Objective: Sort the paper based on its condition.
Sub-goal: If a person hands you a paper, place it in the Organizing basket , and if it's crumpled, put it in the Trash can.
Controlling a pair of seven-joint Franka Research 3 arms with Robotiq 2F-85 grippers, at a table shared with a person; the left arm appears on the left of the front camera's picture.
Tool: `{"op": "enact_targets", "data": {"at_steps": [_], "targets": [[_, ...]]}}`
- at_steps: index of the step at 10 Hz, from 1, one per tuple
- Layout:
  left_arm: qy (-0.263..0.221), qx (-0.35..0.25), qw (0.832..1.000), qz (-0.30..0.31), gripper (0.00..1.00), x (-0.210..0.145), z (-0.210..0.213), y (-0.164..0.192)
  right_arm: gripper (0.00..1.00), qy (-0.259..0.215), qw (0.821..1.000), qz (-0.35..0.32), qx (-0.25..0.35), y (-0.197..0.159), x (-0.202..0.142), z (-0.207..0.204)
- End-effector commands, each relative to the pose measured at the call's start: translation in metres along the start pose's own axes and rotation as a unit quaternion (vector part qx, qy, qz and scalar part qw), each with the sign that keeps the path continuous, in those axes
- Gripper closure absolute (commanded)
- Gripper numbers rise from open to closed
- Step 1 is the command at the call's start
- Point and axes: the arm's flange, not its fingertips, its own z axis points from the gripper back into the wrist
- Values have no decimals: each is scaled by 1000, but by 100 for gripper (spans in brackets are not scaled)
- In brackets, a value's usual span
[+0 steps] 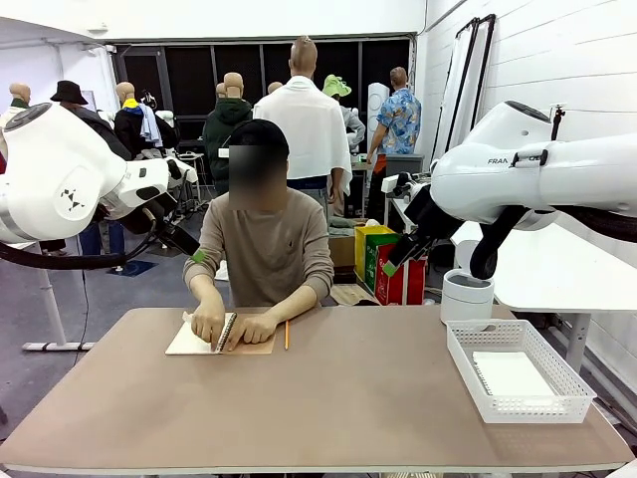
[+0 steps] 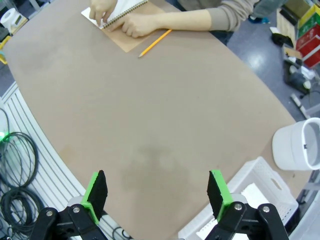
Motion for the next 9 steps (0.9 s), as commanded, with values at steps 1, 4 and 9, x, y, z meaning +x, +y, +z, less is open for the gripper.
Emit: {"op": "enact_targets", "data": {"at_steps": [1,4,9], "targets": [[-6,-3,1000,-1,0,0,1,1,0,6,1000,-1,0,1,-1,0],[-6,-3,1000,-1,0,0,1,1,0,6,1000,-1,0,1,-1,0],[-6,-3,1000,-1,0,0,1,1,0,6,1000,-1,0,1,-1,0]]}}
